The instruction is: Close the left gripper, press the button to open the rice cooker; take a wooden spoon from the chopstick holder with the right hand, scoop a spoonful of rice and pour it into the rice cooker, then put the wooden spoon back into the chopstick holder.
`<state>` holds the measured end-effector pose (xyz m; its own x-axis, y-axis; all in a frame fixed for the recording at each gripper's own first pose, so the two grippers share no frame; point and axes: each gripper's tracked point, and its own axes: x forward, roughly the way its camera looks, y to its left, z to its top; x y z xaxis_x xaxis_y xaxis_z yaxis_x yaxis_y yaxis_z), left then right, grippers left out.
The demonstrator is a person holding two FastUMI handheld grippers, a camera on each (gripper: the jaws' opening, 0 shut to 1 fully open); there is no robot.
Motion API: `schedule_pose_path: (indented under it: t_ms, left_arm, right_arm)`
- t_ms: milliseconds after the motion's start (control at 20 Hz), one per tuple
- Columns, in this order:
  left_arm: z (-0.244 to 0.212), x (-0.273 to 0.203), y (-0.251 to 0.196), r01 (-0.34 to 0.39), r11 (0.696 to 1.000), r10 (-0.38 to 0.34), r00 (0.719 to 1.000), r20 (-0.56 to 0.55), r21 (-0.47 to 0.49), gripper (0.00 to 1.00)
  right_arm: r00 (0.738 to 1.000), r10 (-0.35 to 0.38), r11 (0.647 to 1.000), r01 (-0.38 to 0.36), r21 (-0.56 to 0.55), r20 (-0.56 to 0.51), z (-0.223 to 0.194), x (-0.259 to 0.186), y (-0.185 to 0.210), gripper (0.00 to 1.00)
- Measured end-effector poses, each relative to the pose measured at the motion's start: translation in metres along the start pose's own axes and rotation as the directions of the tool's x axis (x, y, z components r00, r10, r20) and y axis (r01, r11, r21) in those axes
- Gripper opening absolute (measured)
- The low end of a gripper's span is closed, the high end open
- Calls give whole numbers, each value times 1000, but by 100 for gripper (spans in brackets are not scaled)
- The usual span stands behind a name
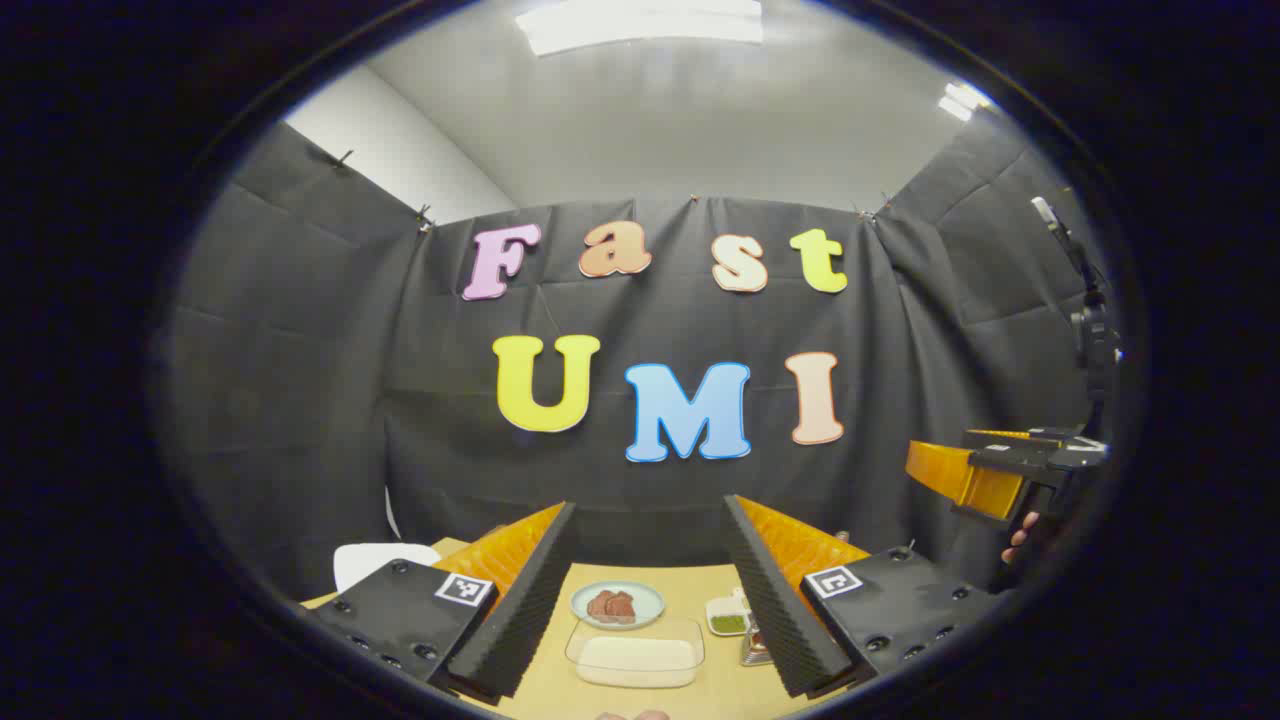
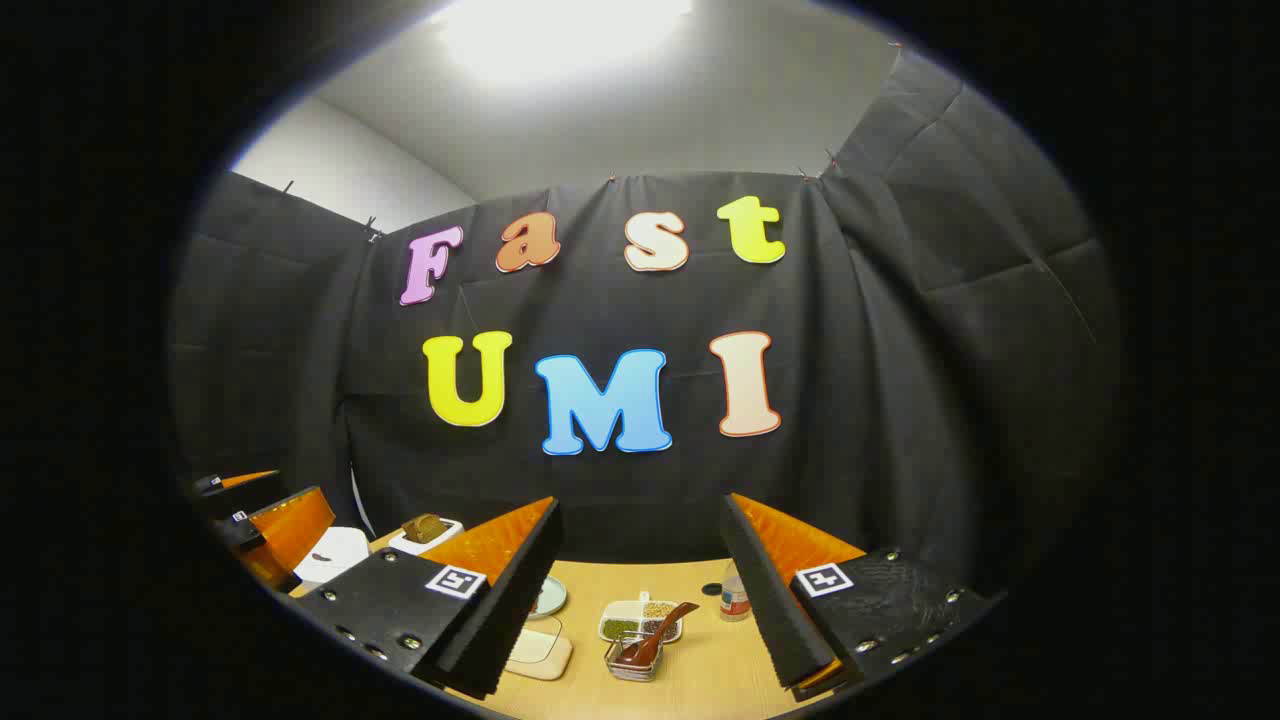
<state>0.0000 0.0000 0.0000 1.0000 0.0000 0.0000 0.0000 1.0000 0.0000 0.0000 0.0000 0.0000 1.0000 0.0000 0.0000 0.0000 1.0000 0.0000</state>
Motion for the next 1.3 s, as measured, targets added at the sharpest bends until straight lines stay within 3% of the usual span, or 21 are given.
schedule_pose_path:
  t_ms: [200,250,350,400,450,600,1300]
  left_arm:
    - [-2,1,-1,-32,999,32,999,-2,-40,98]
    - [-1,2,0,-37,998,37,999,-3,-42,92]
    - [-4,2,-1,-39,998,38,999,-7,-39,92]
    - [-4,2,-2,-37,999,37,999,-7,-36,98]
    - [-3,2,-3,-35,999,35,999,-5,-31,94]
    - [-1,2,-2,-32,999,32,999,3,-18,100]
    - [1,0,-2,-7,1000,7,1000,1,-6,100]
  right_arm:
    - [999,32,999,-32,-22,3,5,8,1,97]
    - [999,33,999,-33,-29,9,8,10,1,96]
    - [999,34,999,-33,-30,10,6,9,0,96]
    - [999,34,999,-34,-27,6,5,9,1,96]
    - [999,33,999,-33,-26,3,5,9,0,96]
    - [1000,24,1000,-24,-20,3,4,10,-1,97]
    - [1000,-2,1000,2,-19,16,7,4,-5,97]
